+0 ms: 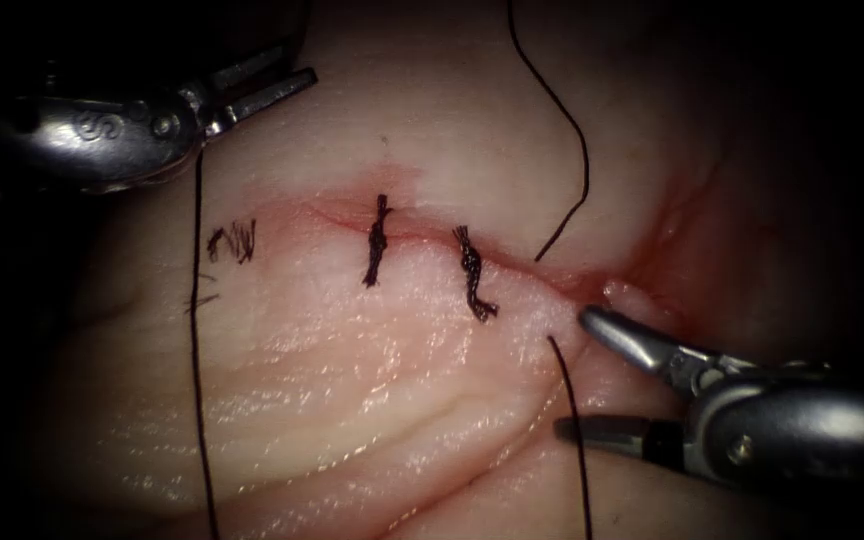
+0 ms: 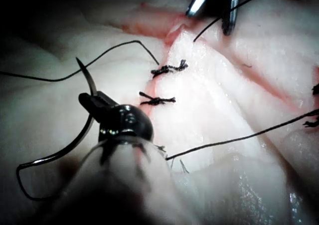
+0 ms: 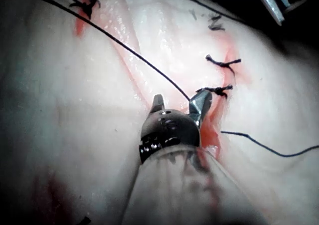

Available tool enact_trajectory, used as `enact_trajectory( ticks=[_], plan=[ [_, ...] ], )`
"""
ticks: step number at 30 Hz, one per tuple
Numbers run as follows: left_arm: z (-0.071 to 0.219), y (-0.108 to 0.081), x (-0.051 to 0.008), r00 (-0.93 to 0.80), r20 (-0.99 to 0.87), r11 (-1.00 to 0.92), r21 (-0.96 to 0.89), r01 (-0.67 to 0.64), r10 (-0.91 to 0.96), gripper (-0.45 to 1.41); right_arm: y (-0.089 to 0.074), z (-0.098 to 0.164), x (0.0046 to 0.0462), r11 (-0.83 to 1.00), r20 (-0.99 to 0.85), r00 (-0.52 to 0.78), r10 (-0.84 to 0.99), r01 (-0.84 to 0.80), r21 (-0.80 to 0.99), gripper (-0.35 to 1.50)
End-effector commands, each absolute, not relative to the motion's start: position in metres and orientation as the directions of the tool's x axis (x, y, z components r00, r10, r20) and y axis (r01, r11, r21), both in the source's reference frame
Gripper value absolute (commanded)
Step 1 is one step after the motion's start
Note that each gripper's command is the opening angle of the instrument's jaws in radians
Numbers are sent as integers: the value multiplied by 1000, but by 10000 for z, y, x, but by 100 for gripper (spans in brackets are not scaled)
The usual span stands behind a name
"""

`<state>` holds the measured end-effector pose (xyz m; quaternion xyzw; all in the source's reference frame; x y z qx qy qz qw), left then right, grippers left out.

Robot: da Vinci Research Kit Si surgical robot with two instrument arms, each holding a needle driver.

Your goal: Wound Closure

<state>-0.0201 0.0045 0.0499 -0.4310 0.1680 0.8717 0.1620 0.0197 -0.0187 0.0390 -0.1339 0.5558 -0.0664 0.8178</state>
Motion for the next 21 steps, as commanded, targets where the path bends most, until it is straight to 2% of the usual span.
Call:
enact_trajectory(
  ticks=[1, 2, 3, 4, 5, 6, 21],
  plan=[
    [504, 47, -207, -575, -807, -891, 154, -428, 137, -45, -186, 394, 206, 955, -893, 366, -261, -37, -294, 123],
    [504, 47, -207, -575, -807, -891, 154, -428, 137, -45, -186, 393, 206, 955, -895, 363, -261, -36, -293, 115],
    [504, 47, -207, -575, -807, -891, 154, -428, 137, -45, -187, 392, 206, 955, -895, 361, -261, -36, -293, 96],
    [504, 47, -207, -575, -807, -890, 155, -428, 136, -45, -188, 391, 206, 957, -898, 358, -257, -33, -287, 68],
    [504, 47, -207, -575, -807, -890, 155, -428, 136, -45, -189, 390, 206, 958, -898, 357, -259, -23, -285, 22],
    [504, 47, -208, -575, -807, -890, 155, -428, 136, -45, -191, 388, 207, 959, -897, 359, -260, -11, -282, -35],
    [507, 46, -209, -577, -806, -892, 155, -424, 134, -45, -258, 346, 223, 947, -894, 313, -321, 116, -299, -35]
  ],
)
